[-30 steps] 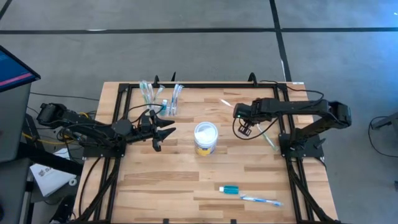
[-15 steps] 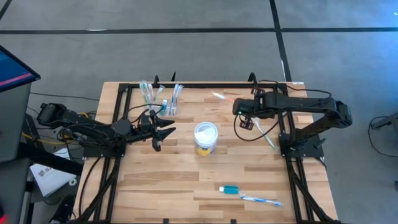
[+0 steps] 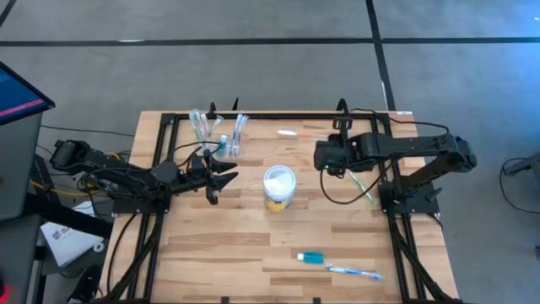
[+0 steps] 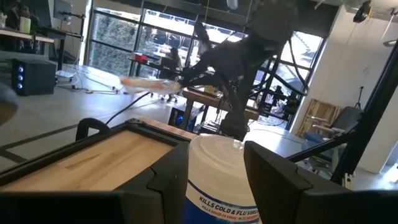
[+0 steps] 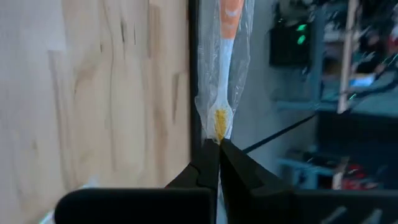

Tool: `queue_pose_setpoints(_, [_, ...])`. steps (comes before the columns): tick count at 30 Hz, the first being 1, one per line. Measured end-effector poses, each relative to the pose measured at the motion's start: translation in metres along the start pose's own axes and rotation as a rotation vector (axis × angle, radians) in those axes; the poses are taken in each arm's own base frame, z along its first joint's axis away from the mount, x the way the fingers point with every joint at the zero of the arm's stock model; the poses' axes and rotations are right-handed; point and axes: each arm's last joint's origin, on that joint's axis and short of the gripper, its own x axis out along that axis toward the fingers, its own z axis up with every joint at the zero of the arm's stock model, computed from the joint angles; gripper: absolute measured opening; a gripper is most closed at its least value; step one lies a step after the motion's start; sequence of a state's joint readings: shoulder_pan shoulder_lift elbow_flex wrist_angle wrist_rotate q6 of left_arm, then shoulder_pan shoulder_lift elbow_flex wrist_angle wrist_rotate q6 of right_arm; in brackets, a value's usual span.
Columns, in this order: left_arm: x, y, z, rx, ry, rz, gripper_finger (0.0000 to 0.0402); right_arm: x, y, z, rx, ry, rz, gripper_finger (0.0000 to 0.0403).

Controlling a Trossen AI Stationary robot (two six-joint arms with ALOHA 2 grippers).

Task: Pick & Place toothbrushing station
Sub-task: Put the orange toothbrush into the transparent organizer

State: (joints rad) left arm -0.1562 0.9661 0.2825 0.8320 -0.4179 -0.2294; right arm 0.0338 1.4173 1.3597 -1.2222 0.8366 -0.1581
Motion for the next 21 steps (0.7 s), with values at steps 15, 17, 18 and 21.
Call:
queue_pose_setpoints(15, [0.0,-0.001,0.0,-0.196,0.015,-0.048,0.0149,-0.036,0.035,0.035,-0.317,-0.192,-0.238,0.0])
queue_pose_setpoints(17, [0.0,-0.002,0.0,-0.241,0.021,-0.058,0.0149,-0.039,0.041,0.039,-0.357,-0.206,-0.253,0.0])
queue_pose_setpoints(18, [0.0,-0.002,0.0,-0.266,0.024,-0.066,0.0149,-0.04,0.044,0.041,-0.367,-0.216,-0.253,0.0])
queue_pose_setpoints(21, [0.0,-0.003,-0.001,-0.328,0.036,-0.089,0.0149,-0.041,0.054,0.049,-0.417,-0.237,-0.262,0.0])
